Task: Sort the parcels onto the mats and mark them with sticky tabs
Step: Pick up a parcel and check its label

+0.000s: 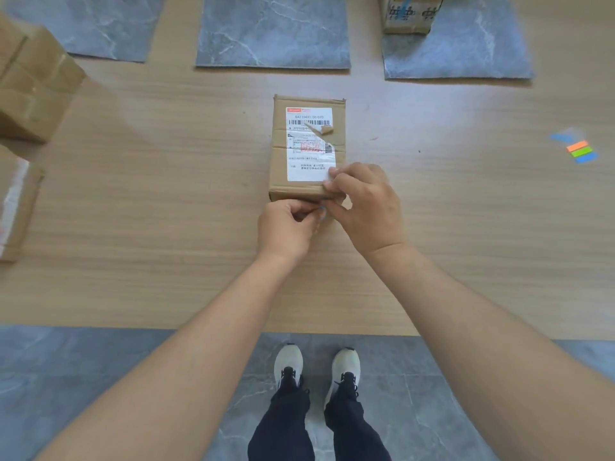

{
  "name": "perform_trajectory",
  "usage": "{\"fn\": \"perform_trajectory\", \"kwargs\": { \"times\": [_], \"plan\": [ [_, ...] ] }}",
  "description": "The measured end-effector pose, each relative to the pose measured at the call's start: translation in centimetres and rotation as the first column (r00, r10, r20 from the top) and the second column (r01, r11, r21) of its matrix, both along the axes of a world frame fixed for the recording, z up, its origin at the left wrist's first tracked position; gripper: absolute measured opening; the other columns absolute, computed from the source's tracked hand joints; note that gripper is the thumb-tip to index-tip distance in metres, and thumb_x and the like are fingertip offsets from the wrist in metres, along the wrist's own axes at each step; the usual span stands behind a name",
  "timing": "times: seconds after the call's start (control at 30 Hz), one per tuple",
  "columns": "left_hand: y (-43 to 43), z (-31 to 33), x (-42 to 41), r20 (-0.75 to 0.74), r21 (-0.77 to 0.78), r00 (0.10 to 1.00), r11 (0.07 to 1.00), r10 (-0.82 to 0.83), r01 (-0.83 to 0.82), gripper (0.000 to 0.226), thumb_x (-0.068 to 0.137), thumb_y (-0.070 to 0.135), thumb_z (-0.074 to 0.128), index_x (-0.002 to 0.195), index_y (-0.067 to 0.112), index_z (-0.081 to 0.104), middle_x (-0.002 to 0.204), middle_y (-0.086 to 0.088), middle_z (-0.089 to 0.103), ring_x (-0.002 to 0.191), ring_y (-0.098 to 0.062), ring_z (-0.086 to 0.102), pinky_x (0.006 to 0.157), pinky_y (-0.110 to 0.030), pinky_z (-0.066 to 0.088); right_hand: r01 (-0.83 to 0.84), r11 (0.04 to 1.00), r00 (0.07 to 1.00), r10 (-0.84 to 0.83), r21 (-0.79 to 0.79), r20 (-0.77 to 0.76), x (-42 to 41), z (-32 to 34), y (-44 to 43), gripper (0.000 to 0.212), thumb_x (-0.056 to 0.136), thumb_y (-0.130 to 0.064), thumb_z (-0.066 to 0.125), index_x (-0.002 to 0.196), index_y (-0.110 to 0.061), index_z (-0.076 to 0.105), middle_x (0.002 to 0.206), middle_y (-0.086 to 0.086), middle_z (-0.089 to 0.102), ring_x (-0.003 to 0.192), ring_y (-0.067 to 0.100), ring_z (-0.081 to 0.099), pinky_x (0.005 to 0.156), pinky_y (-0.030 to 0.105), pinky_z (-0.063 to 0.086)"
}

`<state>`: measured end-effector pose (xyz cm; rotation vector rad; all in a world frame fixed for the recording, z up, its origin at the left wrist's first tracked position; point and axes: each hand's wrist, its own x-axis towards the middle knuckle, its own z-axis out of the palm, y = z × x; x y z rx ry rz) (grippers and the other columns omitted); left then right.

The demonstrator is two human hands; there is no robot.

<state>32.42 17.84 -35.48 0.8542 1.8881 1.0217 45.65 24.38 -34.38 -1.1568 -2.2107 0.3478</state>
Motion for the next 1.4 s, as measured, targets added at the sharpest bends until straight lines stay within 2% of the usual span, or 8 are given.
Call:
{"fn": "perform_trajectory", "kwargs": {
  "times": [0.2, 0.3, 0.47, 0.57, 0.67, 1.0, 1.27, 1.4],
  "plan": [
    [-1.9, 0.5, -3.5, -0.136, -0.104, 0.984, 0.986, 0.112, -0.127, 0.020, 0.068, 0.036, 0.064, 0.073, 0.022, 0.076, 0.067, 0.003, 0.073, 0.068, -0.018, 0.069, 0.073, -0.032, 0.058, 0.043, 0.995, 0.998, -0.046, 0.091, 0.040, -0.7, -1.2, -0.6, 0.032, 0.064, -0.003, 0.082, 0.089, -0.009, 0.064, 0.093, 0.000, 0.063, 0.096, 0.026, 0.051, 0.070, 0.029, 0.045],
    [-1.7, 1.6, -5.2, -0.022, -0.064, 0.951, 0.949, 0.308, -0.309, 0.032, 0.066, 0.045, 0.053, 0.067, 0.019, 0.071, 0.072, -0.002, 0.074, 0.078, -0.029, 0.071, 0.082, -0.047, 0.060, 0.042, 0.996, 0.997, -0.046, 0.076, 0.055, -0.5, -1.2, -0.5, 0.032, 0.065, -0.005, 0.085, 0.088, -0.010, 0.064, 0.094, 0.000, 0.062, 0.094, 0.029, 0.052, 0.071, 0.029, 0.044],
    [0.4, 5.4, -3.6, 0.356, 0.031, 0.905, 0.965, 0.233, -0.261, 0.036, 0.102, 0.033, 0.037, 0.083, 0.025, 0.066, 0.080, 0.014, 0.068, 0.080, -0.006, 0.059, 0.078, -0.024, 0.046, 0.079, 0.828, 0.867, -0.331, -0.555, -0.371, -1.4, 2.4, -1.0, 0.029, 0.096, -0.043, 0.068, 0.115, -0.021, 0.066, 0.121, -0.009, 0.059, 0.110, 0.010, 0.059, 0.083, 0.015, 0.048],
    [1.1, 5.9, -3.1, 0.436, 0.042, 0.884, 0.977, 0.170, -0.208, 0.052, 0.107, 0.037, 0.020, 0.105, 0.022, 0.071, 0.093, 0.016, 0.075, 0.086, -0.001, 0.063, 0.078, -0.019, 0.046, 0.009, 0.571, 0.765, -0.532, -0.821, -0.363, -1.7, 3.5, -0.3, 0.030, 0.107, -0.048, 0.042, 0.114, -0.027, 0.062, 0.110, -0.018, 0.063, 0.104, 0.000, 0.059, 0.088, 0.022, 0.043],
    [1.3, 6.6, -2.9, 0.450, 0.014, 0.874, 0.977, 0.182, -0.211, 0.053, 0.106, 0.042, 0.019, 0.115, 0.024, 0.068, 0.096, 0.018, 0.076, 0.092, -0.004, 0.063, 0.086, -0.024, 0.045, -0.048, 0.482, 0.784, -0.524, -0.875, -0.331, -1.9, 4.0, 0.2, 0.031, 0.109, -0.047, 0.036, 0.107, -0.032, 0.063, 0.096, -0.024, 0.064, 0.092, 0.000, 0.058, 0.077, 0.019, 0.040],
    [2.2, 15.2, -2.2, 0.403, 0.119, 0.914, 0.988, 0.042, -0.098, 0.053, 0.105, 0.042, 0.022, 0.124, 0.021, 0.067, 0.118, 0.008, 0.071, 0.102, -0.009, 0.063, 0.090, -0.026, 0.046, 0.008, 0.657, 0.793, -0.464, -0.754, -0.395, -1.2, 10.9, 0.2, 0.034, 0.105, -0.051, 0.037, 0.116, -0.034, 0.064, 0.111, -0.017, 0.070, 0.108, 0.008, 0.064, 0.100, 0.036, 0.051],
    [3.2, 25.8, -1.1, 0.335, 0.271, 0.934, 0.962, -0.125, 0.032, 0.046, 0.106, 0.043, 0.022, 0.106, 0.030, 0.067, 0.107, 0.014, 0.069, 0.096, -0.012, 0.062, 0.095, -0.028, 0.047, 0.070, 0.764, 0.792, -0.433, -0.641, -0.430, 0.3, 21.3, 1.3, 0.045, 0.101, -0.059, 0.033, 0.120, -0.030, 0.064, 0.114, -0.012, 0.070, 0.109, 0.013, 0.063, 0.100, 0.041, 0.051],
    [4.2, 30.5, -0.5, 0.276, 0.315, 0.940, 0.943, -0.198, 0.106, 0.049, 0.106, 0.045, 0.025, 0.123, 0.022, 0.064, 0.116, 0.008, 0.068, 0.099, -0.016, 0.065, 0.095, -0.032, 0.049, 0.096, 0.802, 0.782, -0.427, -0.590, -0.454, 1.7, 26.8, 1.3, 0.048, 0.101, -0.060, 0.032, 0.119, -0.031, 0.064, 0.113, -0.012, 0.070, 0.108, 0.011, 0.063, 0.100, 0.040, 0.050]
  ]
}}
